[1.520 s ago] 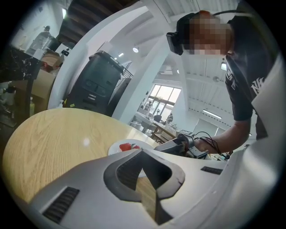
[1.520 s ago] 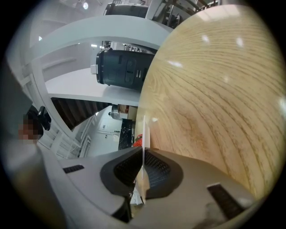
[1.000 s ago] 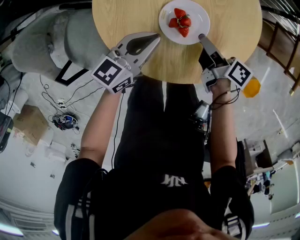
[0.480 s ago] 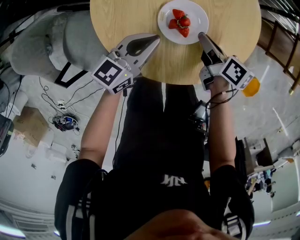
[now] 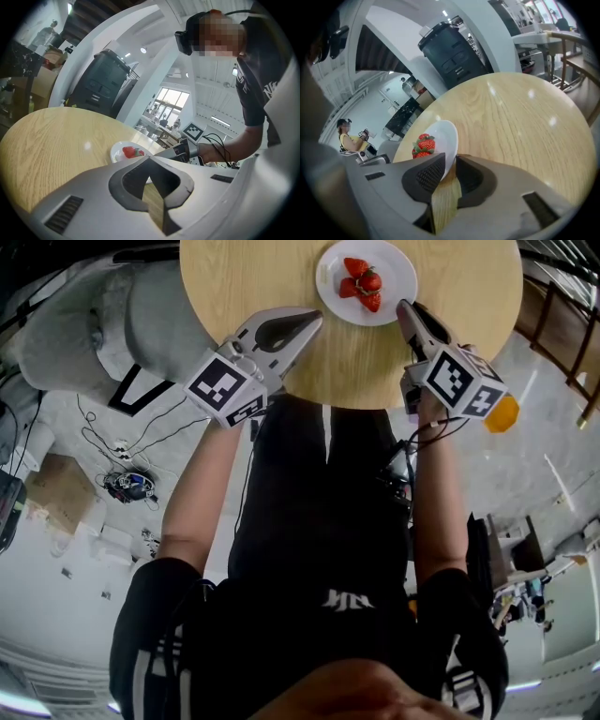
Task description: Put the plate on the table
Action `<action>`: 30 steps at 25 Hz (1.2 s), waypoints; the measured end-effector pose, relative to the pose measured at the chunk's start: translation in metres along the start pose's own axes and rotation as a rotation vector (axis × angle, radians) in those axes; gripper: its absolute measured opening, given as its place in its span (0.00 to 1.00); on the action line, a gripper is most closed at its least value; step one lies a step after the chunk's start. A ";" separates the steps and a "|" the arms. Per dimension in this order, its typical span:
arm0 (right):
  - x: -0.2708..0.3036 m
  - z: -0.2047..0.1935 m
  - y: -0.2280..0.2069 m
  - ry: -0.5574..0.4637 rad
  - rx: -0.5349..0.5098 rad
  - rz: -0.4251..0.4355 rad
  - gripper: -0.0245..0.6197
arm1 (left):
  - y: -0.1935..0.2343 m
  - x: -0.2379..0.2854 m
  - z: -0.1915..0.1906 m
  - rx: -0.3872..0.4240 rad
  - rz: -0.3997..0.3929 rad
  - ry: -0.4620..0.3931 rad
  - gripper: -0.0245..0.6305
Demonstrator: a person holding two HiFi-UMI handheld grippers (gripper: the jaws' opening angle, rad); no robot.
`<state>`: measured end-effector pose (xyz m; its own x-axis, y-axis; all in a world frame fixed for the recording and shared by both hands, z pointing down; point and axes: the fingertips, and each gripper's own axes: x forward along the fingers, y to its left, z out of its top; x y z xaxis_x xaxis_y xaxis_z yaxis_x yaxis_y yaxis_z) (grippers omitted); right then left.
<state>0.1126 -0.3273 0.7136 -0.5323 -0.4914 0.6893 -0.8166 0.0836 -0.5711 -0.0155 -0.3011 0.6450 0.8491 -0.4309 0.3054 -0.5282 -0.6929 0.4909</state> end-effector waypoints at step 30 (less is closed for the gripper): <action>-0.054 0.069 0.057 -0.224 -0.542 -0.068 0.05 | -0.034 -0.009 0.070 0.117 -0.077 -0.062 0.05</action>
<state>0.1097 -0.3560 0.6132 -0.4629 -0.6775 0.5715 -0.8762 0.4475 -0.1793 -0.0057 -0.3143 0.5686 0.8875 -0.4060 0.2180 -0.4608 -0.7864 0.4114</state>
